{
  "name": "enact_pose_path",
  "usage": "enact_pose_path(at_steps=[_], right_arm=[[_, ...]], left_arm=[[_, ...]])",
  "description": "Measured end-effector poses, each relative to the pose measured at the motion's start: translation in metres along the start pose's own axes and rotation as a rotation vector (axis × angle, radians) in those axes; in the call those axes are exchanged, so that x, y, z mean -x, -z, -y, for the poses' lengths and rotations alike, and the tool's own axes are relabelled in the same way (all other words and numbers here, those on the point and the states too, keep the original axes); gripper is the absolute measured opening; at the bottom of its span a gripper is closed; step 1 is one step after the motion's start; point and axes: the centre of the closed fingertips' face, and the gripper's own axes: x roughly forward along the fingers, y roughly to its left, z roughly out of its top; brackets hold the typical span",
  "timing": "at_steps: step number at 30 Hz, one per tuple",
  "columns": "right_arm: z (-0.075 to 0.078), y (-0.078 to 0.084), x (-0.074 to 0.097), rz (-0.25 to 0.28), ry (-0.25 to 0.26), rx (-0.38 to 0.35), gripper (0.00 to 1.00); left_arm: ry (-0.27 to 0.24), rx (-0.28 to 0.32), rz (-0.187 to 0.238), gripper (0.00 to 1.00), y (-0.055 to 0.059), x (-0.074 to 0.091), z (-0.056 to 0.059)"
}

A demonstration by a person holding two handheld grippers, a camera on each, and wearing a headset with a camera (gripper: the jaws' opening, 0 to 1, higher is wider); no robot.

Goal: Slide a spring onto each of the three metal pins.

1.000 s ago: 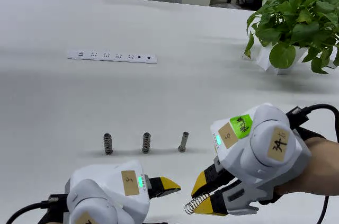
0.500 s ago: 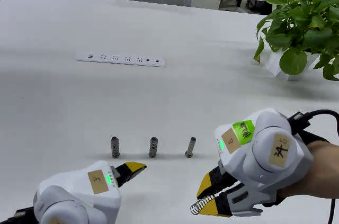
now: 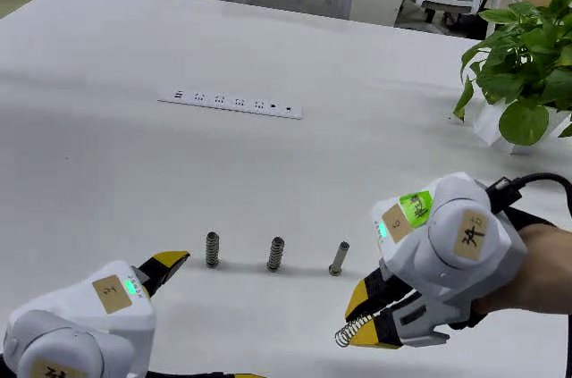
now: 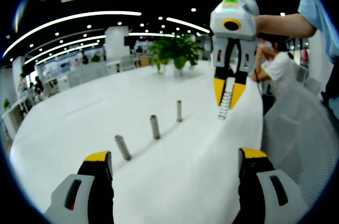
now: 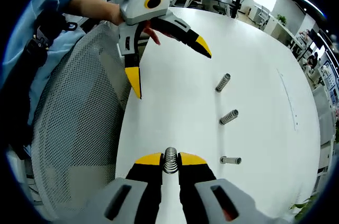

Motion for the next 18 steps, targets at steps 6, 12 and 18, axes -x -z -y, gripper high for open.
enact_pose_path(at_steps=[6,12,18], right_arm=[[0.024,0.0,0.009,-0.016,0.021,0.019,0.12],[0.051,0.005,0.021,-0.044,0.055,0.033,0.12],[0.077,0.011,0.026,-0.085,0.095,0.07,0.12]], left_arm=[[-0.043,0.027,-0.004,1.0,0.007,0.008,-0.013],[-0.053,0.034,-0.023,1.0,0.016,0.01,-0.018],[-0.065,0.039,-0.025,1.0,0.017,0.012,-0.022]])
